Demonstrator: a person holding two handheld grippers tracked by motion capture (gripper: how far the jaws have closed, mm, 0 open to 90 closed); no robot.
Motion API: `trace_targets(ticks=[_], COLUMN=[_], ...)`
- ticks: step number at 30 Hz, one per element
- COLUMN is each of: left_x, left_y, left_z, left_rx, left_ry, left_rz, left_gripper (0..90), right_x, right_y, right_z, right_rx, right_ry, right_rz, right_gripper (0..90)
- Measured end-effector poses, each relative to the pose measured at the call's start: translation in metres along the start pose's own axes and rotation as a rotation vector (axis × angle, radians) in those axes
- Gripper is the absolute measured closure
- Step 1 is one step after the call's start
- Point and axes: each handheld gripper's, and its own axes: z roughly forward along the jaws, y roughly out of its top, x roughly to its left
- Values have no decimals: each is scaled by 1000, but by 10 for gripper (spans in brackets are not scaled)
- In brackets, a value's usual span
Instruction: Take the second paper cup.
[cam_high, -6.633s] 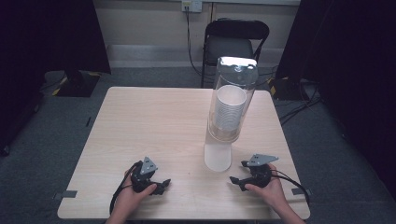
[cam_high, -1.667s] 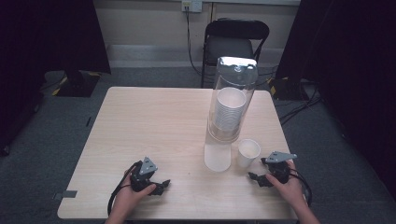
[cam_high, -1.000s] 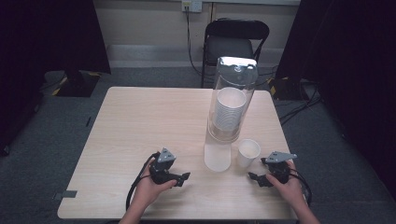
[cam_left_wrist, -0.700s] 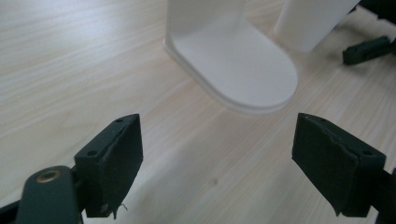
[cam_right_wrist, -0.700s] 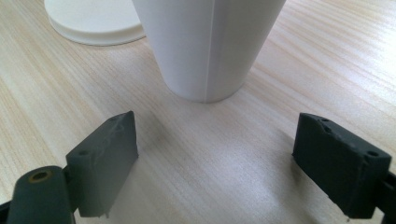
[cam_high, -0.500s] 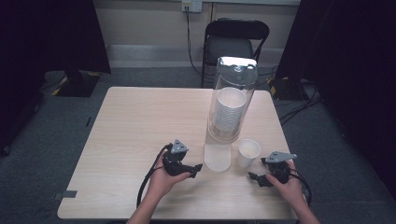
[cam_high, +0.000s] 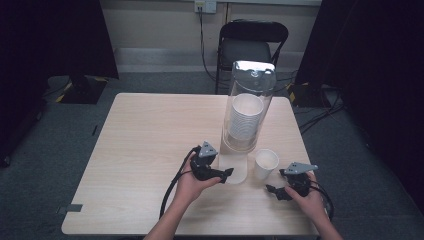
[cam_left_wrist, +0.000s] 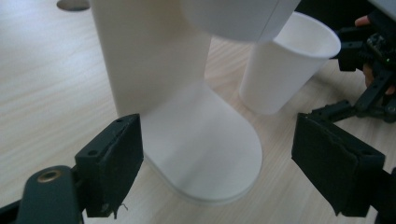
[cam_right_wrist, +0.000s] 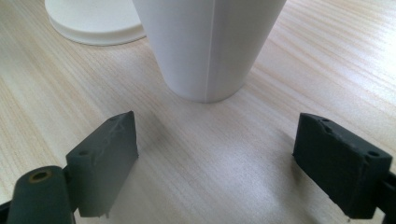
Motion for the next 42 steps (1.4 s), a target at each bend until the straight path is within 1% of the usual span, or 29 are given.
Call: trace_targets(ticks=[2,3,4,6,7,8,11,14,16,18,22,23,24,25,26,27,28,29,30,31,32,33,34,35,36,38,39,40,42], left_x=[-2,-2,-3,-5,-7,-9,-10,-9,-9,-11,-10,-9,-12,-12,-10,-10,-5,-2,2,2,3,4,7,9,10,11,13,13,13], left_y=[9,9,15,19,24,27,30,33,33,32,28,27,24,24,21,21,2,-12,-32,-32,-30,-28,-25,-25,-26,-29,-33,-33,-39], left_z=[2,2,4,6,8,9,12,17,20,23,24,24,26,26,31,31,39,42,40,40,35,30,22,19,16,13,11,11,11], left_rx=[-52,-52,-70,-84,-131,-150,-160,-189,-174,-153,-169,-165,-151,-151,-45,-45,87,98,-21,-21,-35,-43,-37,-25,-14,1,70,70,137], left_ry=[11,11,24,20,31,40,51,46,32,55,47,40,64,64,54,54,123,123,116,116,91,88,116,114,133,141,136,136,121], left_rz=[13,13,25,34,54,72,89,85,85,122,122,97,112,112,121,121,164,121,68,68,63,45,40,43,60,59,47,47,53], left_gripper=[155,155,154,156,164,173,206,279,347,356,370,371,381,388,462,797,797,869,798,747,747,696,498,431,373,275,230,183,158], right_x=[0,0,0,0,0,0,0,0,0,0,0,0,0,0,0,0,0,0,0,0,0,0,-1,-1,-1,-1,-1,-1,-1], right_y=[0,0,0,0,0,0,0,0,0,0,0,0,0,0,0,0,0,0,0,0,0,0,1,1,1,1,1,1,1], right_z=[0,0,0,0,0,0,0,0,0,0,0,0,0,0,0,0,0,0,0,0,0,0,1,1,1,2,2,2,2], right_rx=[0,0,0,0,0,0,0,0,0,0,0,0,0,0,0,0,0,0,1,1,1,2,2,3,4,4,5,5,5], right_ry=[1,1,0,1,1,1,0,1,1,1,4,4,4,4,3,3,3,3,3,3,4,5,9,10,9,8,9,9,7], right_rz=[0,0,0,0,0,-1,0,0,0,0,-1,0,-1,0,-1,-1,-1,0,-1,-1,-1,-2,-7,-6,-6,-8,-9,-9,-8], right_gripper=[130,130,130,130,129,130,129,129,129,129,127,127,127,127,127,127,126,126,126,126,122,121,116,115,112,107,107,107,106])
